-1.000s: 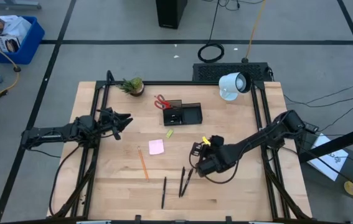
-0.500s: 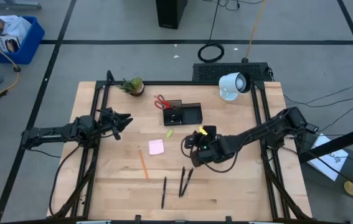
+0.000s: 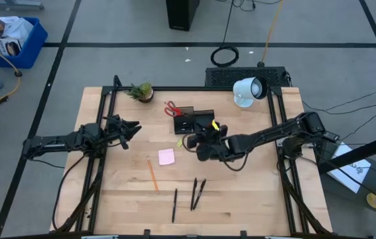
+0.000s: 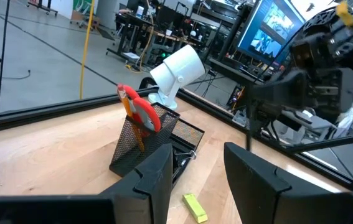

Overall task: Pick and place office supplies into organizer
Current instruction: Put the right pen into the mesh organizer

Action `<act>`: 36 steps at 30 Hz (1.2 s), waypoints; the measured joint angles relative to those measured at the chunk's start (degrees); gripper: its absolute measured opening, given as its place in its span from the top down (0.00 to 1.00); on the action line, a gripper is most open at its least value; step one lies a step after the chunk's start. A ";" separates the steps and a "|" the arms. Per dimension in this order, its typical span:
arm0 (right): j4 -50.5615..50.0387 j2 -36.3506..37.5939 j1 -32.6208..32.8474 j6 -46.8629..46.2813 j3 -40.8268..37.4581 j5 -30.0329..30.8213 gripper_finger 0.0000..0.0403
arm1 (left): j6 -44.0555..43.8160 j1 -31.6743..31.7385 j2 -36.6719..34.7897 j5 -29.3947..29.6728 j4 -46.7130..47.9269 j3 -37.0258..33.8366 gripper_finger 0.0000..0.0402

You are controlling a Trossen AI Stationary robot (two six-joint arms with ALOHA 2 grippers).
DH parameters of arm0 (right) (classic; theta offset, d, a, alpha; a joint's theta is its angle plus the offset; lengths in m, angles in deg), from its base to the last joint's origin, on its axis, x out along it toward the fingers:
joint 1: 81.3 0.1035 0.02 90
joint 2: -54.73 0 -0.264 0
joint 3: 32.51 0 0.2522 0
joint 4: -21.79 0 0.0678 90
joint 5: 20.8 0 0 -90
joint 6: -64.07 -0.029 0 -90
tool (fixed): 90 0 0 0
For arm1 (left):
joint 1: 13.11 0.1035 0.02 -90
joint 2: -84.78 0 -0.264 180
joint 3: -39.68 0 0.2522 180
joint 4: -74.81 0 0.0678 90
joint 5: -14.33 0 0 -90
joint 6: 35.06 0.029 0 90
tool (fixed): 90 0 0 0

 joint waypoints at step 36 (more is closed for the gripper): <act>36.30 -4.94 -18.86 42.49 0.02 -15.92 0.88 | -0.02 -0.02 0.00 0.00 0.02 -0.02 0.63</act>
